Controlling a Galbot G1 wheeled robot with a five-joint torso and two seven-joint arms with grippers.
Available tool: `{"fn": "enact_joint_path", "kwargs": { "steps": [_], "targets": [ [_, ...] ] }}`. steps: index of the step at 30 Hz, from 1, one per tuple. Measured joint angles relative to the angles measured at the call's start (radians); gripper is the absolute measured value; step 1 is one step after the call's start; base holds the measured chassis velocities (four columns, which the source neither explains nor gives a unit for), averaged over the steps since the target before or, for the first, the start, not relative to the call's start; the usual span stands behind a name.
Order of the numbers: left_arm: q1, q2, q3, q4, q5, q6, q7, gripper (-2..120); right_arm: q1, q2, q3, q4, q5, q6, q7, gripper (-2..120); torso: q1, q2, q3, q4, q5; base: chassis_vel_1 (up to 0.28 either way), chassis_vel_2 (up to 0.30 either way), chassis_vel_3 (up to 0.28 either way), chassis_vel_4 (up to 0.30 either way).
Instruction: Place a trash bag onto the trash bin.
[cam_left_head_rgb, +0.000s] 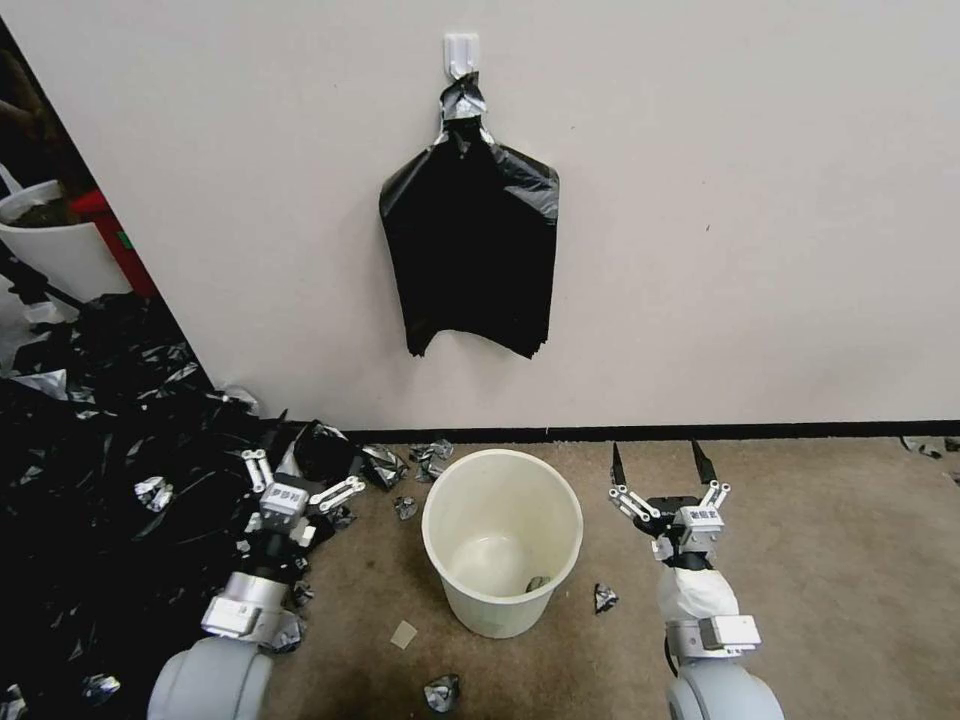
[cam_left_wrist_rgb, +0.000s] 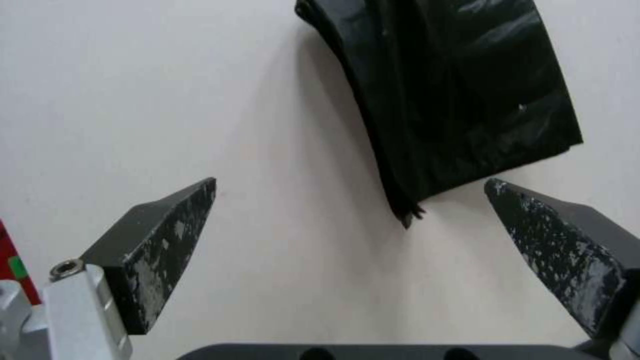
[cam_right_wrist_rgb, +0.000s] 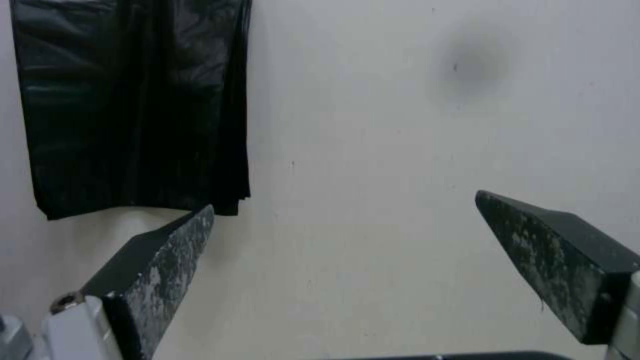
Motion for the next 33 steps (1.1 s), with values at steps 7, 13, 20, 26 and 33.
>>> {"fn": "enact_joint_path", "kwargs": {
  "steps": [7, 13, 20, 26, 33],
  "targets": [
    [0.025, 0.005, 0.109, -0.021, -0.297, 0.116, -0.181, 100, 0.113, -0.047, -0.077, -0.055, 0.225, 0.042, -0.006, 100, 0.000, 0.000, 0.000, -0.0003, -0.0001, 0.000, 0.000, 0.000, 0.000],
    [0.056, 0.000, 0.130, -0.030, -0.412, 0.097, -0.191, 100, 0.436, -0.115, -0.251, -0.167, 0.667, 0.059, 0.002, 100, 0.000, 0.000, 0.000, 0.0001, 0.0001, 0.000, 0.000, 0.000, 0.000],
    [0.093, -0.015, 0.111, -0.055, -0.369, 0.081, -0.183, 100, 0.725, -0.120, -0.384, -0.238, 0.976, -0.013, 0.002, 100, 0.000, 0.000, 0.000, 0.0002, -0.0002, 0.000, 0.000, 0.000, 0.000],
    [0.118, -0.022, 0.085, -0.071, -0.340, 0.079, -0.183, 100, 0.894, -0.097, -0.476, -0.339, 1.049, -0.042, -0.074, 100, 0.000, 0.000, 0.000, 0.0001, -0.0003, 0.000, 0.000, 0.000, 0.000],
    [0.131, -0.027, 0.067, -0.076, -0.327, 0.077, -0.194, 100, 1.066, -0.055, -0.546, -0.519, 1.016, -0.045, -0.143, 100, 0.000, 0.000, 0.000, 0.0000, -0.0002, 0.000, 0.000, 0.000, 0.000]
  ]
}}
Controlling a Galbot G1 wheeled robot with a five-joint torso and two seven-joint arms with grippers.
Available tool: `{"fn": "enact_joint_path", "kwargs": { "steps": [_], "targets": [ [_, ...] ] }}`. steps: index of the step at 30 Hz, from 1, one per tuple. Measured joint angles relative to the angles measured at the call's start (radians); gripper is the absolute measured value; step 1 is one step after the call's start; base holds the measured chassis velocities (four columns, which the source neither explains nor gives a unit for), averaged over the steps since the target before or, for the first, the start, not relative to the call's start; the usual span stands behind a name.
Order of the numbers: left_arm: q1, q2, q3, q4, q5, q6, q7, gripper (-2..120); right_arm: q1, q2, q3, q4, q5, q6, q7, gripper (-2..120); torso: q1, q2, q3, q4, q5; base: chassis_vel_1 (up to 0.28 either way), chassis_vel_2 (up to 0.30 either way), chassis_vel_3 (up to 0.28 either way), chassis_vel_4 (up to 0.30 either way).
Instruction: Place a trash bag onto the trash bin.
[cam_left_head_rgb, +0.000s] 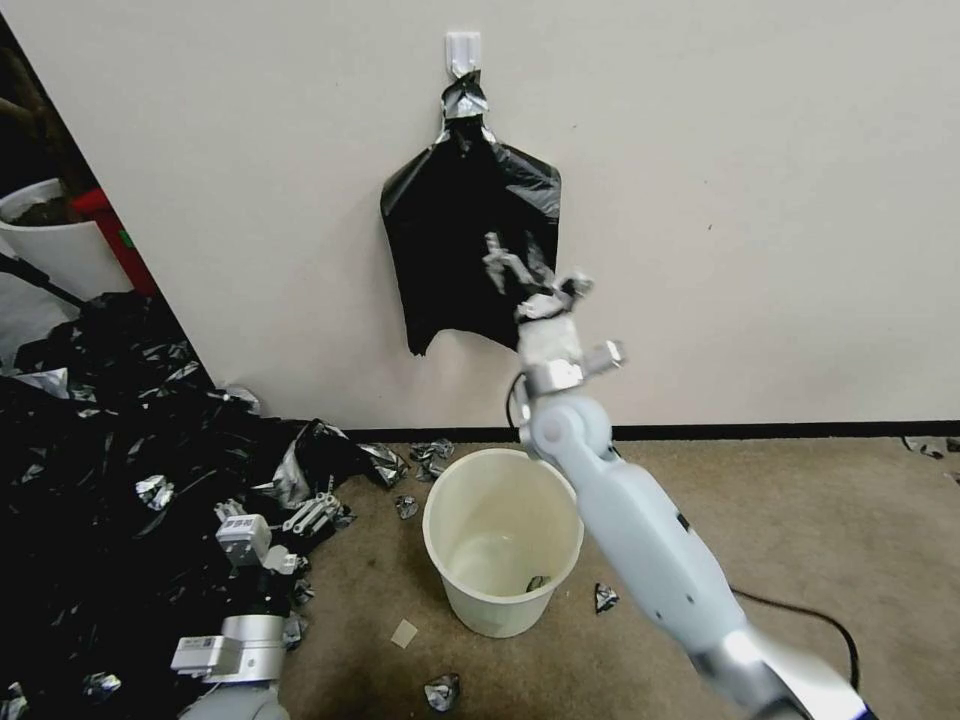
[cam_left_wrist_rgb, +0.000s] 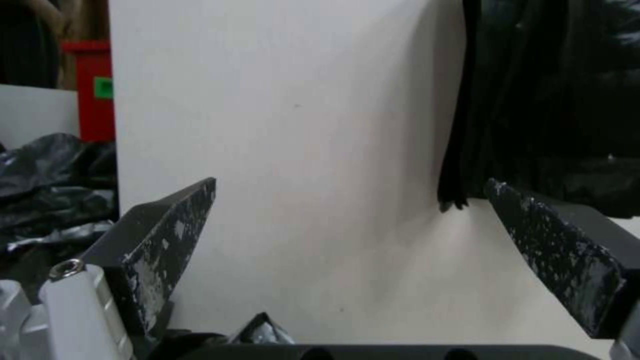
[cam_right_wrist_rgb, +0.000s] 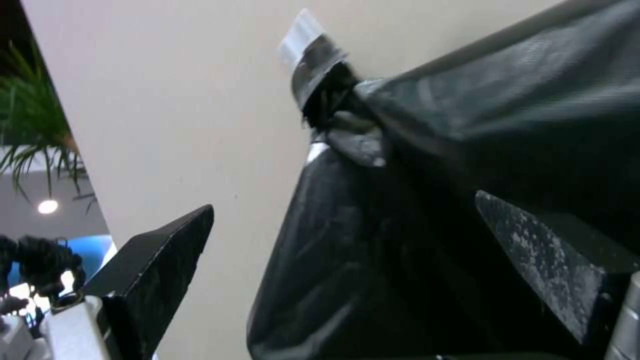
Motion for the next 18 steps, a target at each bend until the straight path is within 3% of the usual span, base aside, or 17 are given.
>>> {"fn": "enact_joint_path", "kwargs": {
  "steps": [6, 16, 18],
  "targets": [
    [0.010, -0.003, -0.011, -0.002, 0.018, -0.013, -0.009, 100, 0.136, 0.052, -0.001, -0.135, -0.008, 0.011, 0.001, 100, 0.000, 0.000, 0.000, 0.0000, 0.0000, 0.000, 0.000, 0.000, 0.000],
    [0.002, -0.012, -0.008, 0.010, 0.046, -0.016, -0.020, 100, 0.193, 0.076, 0.000, -0.202, -0.012, 0.010, 0.049, 99, 0.000, 0.000, 0.000, -0.0001, 0.0001, 0.000, 0.000, 0.000, 0.000],
    [-0.003, -0.014, -0.006, 0.017, 0.054, -0.016, -0.022, 100, 0.195, 0.076, 0.006, -0.209, -0.013, 0.007, 0.053, 94, 0.000, 0.000, 0.000, -0.0001, 0.0001, 0.000, 0.000, 0.000, 0.000]
  ]
}}
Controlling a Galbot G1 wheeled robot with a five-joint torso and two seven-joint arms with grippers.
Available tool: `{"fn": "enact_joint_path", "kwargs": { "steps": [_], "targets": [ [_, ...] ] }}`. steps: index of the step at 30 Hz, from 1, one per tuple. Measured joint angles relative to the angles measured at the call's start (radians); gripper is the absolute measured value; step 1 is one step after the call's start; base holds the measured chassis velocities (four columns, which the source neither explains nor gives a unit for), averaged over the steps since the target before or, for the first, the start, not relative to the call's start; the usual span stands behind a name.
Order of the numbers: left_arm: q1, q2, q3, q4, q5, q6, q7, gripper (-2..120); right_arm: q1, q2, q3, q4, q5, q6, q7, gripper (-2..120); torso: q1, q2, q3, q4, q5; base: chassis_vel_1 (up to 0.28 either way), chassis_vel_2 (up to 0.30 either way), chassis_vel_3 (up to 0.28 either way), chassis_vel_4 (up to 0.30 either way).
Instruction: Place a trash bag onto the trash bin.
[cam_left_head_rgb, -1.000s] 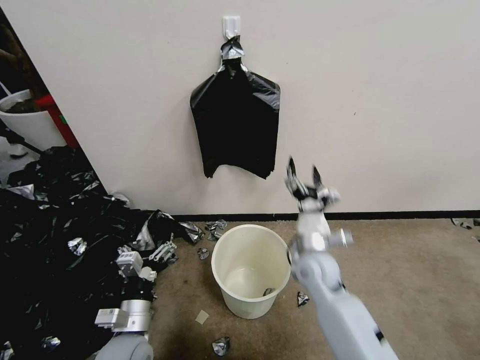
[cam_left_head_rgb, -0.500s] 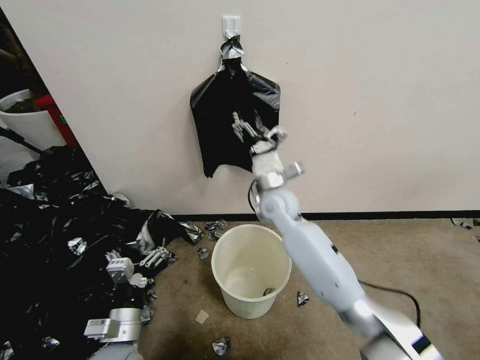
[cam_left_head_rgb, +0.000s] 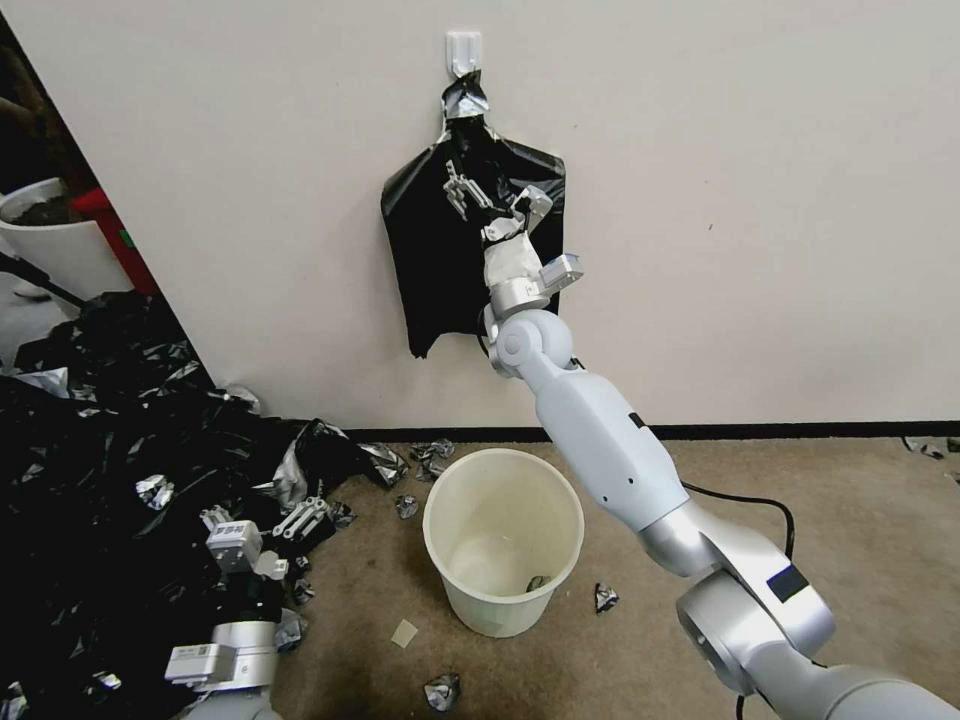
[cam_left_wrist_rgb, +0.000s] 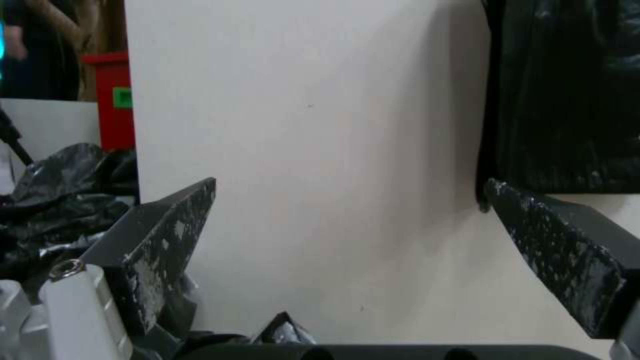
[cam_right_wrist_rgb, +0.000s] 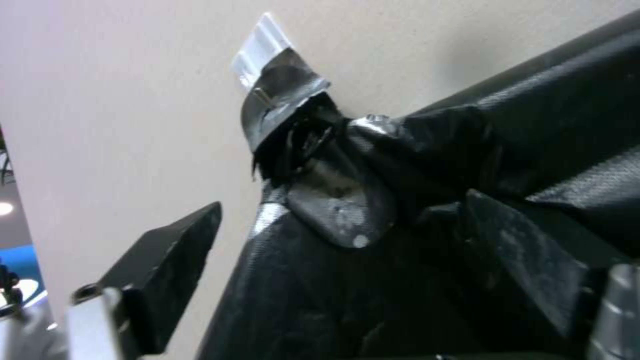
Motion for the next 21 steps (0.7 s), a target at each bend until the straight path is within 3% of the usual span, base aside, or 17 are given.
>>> {"fn": "enact_joint_path", "kwargs": {
  "steps": [6, 8, 11, 21],
  "targets": [
    [-0.008, -0.002, 0.002, 0.013, 0.011, 0.000, -0.003, 100, 0.012, 0.003, 0.000, -0.011, -0.001, -0.001, -0.004, 80, 0.000, 0.000, 0.000, 0.0000, 0.0000, 0.000, 0.000, 0.000, 0.000],
    [-0.010, -0.002, 0.002, 0.018, 0.015, 0.001, -0.004, 100, 0.020, 0.006, -0.007, -0.022, -0.003, -0.001, -0.017, 68, 0.000, 0.000, 0.000, 0.0000, 0.0000, 0.000, 0.000, 0.000, 0.000],
    [-0.011, -0.002, 0.002, 0.022, 0.016, 0.001, -0.006, 100, 0.026, 0.012, -0.010, -0.033, -0.013, 0.000, -0.024, 61, 0.000, 0.000, 0.000, 0.0000, 0.0000, 0.000, 0.000, 0.000, 0.000],
    [-0.014, 0.001, 0.002, 0.036, 0.019, 0.000, -0.009, 100, 0.050, 0.028, 0.008, -0.076, -0.037, 0.003, -0.027, 59, 0.000, 0.000, 0.000, 0.0001, 0.0000, 0.000, 0.000, 0.000, 0.000]
  ]
}}
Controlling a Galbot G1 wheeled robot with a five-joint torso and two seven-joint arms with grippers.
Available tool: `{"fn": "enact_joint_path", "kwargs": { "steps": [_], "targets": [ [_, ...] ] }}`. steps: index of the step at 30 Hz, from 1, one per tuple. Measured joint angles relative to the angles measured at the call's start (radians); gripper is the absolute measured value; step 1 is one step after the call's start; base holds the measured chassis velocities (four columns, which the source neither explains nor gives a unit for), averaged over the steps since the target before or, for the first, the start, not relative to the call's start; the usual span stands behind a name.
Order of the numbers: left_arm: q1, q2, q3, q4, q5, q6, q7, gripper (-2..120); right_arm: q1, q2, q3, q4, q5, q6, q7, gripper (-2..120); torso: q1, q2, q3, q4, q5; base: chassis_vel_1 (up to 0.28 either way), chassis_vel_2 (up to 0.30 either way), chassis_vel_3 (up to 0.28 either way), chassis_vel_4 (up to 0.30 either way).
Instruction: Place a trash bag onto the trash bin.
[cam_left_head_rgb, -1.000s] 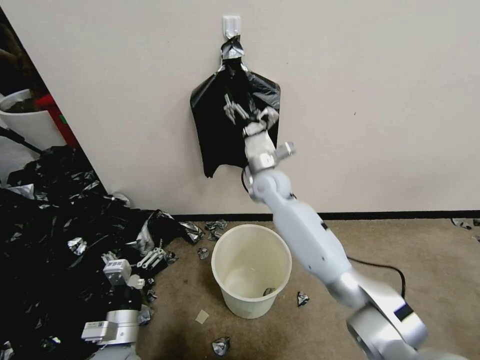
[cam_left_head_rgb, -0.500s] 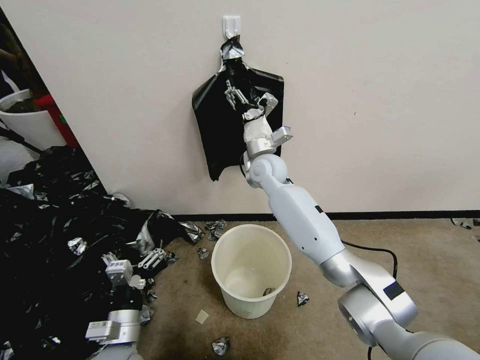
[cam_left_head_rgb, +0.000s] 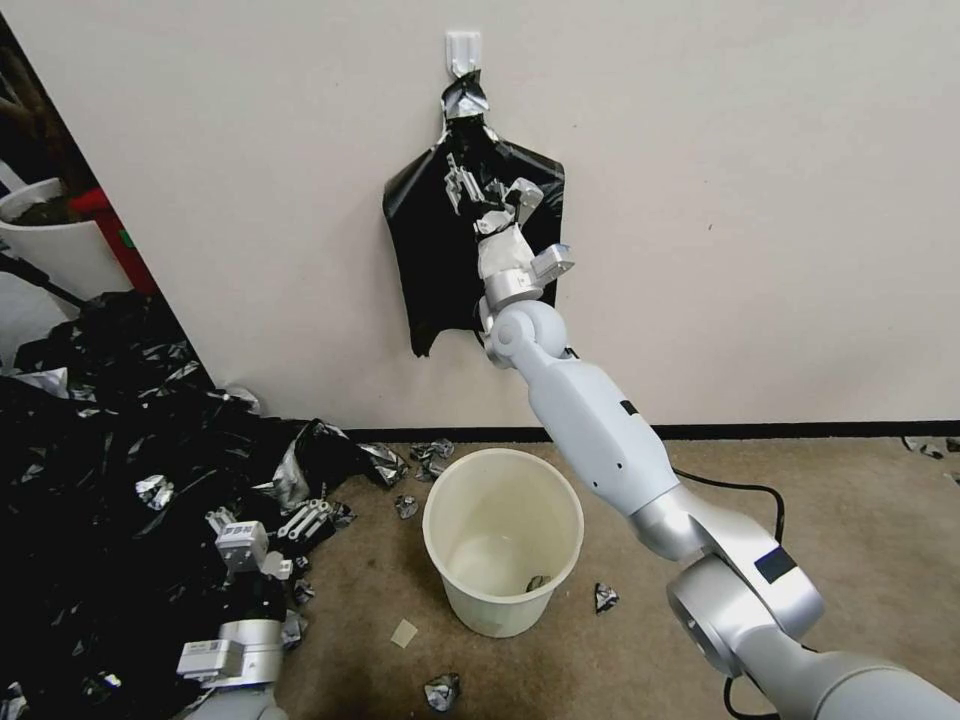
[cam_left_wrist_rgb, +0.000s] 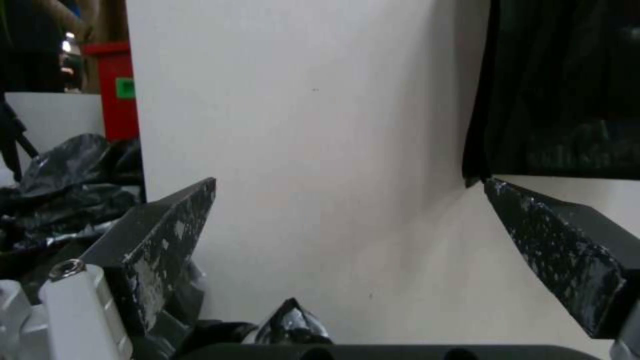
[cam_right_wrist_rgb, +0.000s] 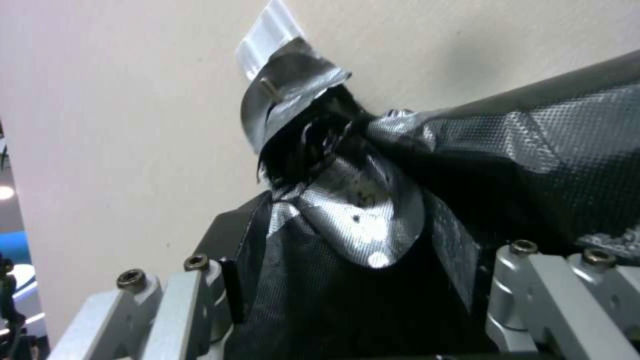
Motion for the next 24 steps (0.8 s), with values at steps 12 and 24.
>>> {"fn": "enact_joint_path", "kwargs": {
  "steps": [12, 24],
  "targets": [
    [-0.009, -0.001, 0.005, 0.012, 0.010, -0.002, -0.003, 100, 0.008, 0.008, 0.021, -0.006, -0.004, 0.008, -0.022, 39, 0.000, 0.000, 0.000, 0.0000, 0.0000, 0.000, 0.000, 0.000, 0.000],
    [-0.009, 0.002, 0.004, 0.021, 0.018, -0.009, -0.013, 100, 0.001, 0.010, 0.028, -0.006, -0.009, 0.018, -0.075, 0, 0.000, 0.000, 0.000, 0.0000, 0.0000, 0.000, 0.000, 0.000, 0.000]
  ]
}}
